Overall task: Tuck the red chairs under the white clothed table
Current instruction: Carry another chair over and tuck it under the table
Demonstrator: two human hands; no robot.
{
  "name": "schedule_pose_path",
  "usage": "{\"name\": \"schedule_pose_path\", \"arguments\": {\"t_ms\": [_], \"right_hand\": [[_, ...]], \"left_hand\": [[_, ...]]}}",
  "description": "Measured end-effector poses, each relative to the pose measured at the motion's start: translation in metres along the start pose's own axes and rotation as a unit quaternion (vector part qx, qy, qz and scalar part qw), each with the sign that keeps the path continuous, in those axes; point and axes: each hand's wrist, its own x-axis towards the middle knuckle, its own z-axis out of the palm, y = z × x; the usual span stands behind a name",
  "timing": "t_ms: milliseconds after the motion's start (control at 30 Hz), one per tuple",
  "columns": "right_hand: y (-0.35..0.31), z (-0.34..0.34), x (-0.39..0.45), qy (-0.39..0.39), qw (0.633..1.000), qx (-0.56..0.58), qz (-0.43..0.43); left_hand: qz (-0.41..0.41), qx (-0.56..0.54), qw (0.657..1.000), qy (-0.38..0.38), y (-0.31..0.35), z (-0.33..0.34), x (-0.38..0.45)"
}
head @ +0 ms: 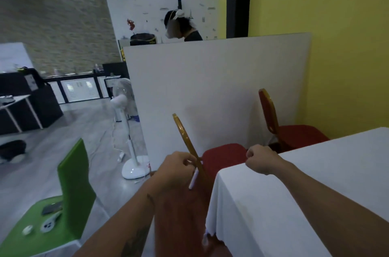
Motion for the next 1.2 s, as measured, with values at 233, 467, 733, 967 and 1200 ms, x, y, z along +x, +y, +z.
{"name": "schedule_pose_path", "arguments": {"t_ms": [233,467,733,967,1200], "right_hand": [[-0.055,0.028,0.160,-0.059,0.998,-0.003,-0.025],[-0.123,0.077,0.261,-0.117,0.993,0.006,-0.033],[-0.200,0.139,0.381,-0.169,0.985,-0.027,0.001],[-0.228,0.183,0.443,-0.206,0.973,-0.049,0.091],[-0.219,0.200,0.451,-0.178,0.977,-0.013,0.119]], "left_hand": [[-0.053,-0.057,0.996,0.051,-0.040,-0.025,0.145],[-0.075,-0.121,0.986,0.090,-0.084,-0.050,0.270],[-0.106,-0.191,0.973,0.069,-0.159,-0.043,0.432],[-0.223,-0.266,0.938,-0.026,-0.201,-0.035,0.549],[-0.242,-0.349,0.904,-0.053,-0.204,-0.002,0.592]]}}
